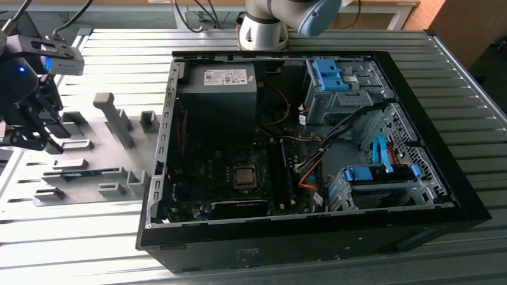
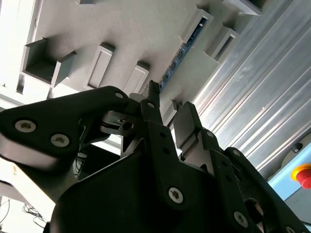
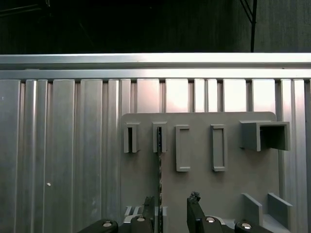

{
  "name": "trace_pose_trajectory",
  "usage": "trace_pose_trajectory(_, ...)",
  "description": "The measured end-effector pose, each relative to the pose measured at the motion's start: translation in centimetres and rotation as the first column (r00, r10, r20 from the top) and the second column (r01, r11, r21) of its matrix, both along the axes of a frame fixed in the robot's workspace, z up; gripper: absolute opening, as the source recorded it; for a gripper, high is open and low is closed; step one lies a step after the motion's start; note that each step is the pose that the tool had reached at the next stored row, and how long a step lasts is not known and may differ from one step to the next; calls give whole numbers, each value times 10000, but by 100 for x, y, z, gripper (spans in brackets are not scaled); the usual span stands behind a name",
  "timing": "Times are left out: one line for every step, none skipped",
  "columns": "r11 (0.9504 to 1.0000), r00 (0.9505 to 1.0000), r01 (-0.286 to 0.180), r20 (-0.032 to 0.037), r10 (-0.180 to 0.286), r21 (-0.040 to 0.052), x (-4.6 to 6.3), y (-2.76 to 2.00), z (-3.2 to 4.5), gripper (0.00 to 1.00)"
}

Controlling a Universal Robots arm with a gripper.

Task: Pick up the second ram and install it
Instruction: 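Pick up the second ram and move it above second insertion slot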

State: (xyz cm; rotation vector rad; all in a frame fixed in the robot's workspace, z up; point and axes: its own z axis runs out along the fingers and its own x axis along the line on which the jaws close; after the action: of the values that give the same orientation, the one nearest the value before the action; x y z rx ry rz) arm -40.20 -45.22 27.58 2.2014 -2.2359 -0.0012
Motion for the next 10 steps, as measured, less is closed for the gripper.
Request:
trace_pose_trajectory(10000, 10000, 0, 23, 0, -1, -2, 0, -9, 40)
trace_pose_trajectory(10000, 10000, 0, 43, 0, -1, -4, -1, -15, 40)
trace_pose_trajectory(10000, 10000, -1, 49, 1, -1, -4, 0, -17, 40)
trace_pose_trajectory(10000, 10000, -1, 50, 1, 0, -3, 0, -17, 40)
trace_pose_trajectory(10000, 10000, -1, 51, 1, 0, -3, 0, -19, 40)
trace_pose_trajectory(10000, 10000, -1, 54, 1, 2, -4, -1, -30, 40)
trace_pose_trajectory(10000, 10000, 0, 52, 0, 1, -6, -2, -42, 40)
trace_pose_trajectory(10000, 10000, 1, 51, -1, 0, -11, -4, -58, 40)
trace_pose_trajectory(10000, 10000, 2, 51, -2, 0, -15, -5, -76, 40)
trace_pose_trajectory(10000, 10000, 4, 51, -4, 0, -18, -6, -94, 40)
